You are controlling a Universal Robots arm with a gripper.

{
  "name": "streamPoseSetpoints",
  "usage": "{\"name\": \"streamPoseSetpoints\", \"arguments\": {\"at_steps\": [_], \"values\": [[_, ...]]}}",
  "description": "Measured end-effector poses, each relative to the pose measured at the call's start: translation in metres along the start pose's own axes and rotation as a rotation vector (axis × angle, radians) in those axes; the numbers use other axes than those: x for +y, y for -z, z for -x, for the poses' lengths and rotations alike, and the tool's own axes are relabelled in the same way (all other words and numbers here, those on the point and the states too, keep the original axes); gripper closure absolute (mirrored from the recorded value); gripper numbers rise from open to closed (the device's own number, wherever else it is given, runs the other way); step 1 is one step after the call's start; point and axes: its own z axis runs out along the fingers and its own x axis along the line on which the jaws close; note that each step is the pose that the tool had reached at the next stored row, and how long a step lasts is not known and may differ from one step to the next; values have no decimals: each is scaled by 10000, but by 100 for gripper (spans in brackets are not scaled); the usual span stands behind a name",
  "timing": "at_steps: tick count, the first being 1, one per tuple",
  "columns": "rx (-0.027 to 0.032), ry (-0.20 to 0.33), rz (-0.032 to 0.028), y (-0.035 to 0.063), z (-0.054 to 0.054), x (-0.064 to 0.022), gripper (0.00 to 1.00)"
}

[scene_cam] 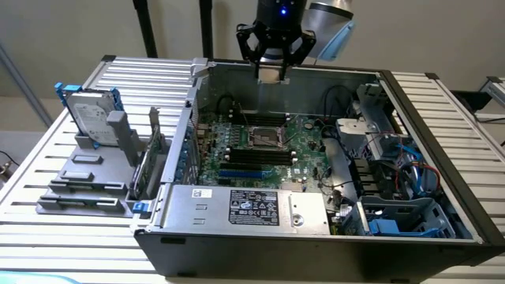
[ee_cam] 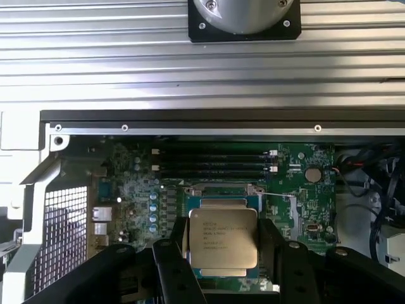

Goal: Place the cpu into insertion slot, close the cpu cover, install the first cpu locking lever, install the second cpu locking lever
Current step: 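Place the cpu into insertion slot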

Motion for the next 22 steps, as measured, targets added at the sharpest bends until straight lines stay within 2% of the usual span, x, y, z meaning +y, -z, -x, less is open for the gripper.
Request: {"name": "streamPoseSetpoints", "arguments": {"at_steps": [4,7,8,12,22], "values": [[-2,0,-24,-76,24,9,46],[-8,-36,-82,-115,42,36,46],[-20,-122,-82,-121,44,36,46],[-90,-694,-80,-130,44,34,46],[-311,-2340,-49,-146,44,32,46]]}}
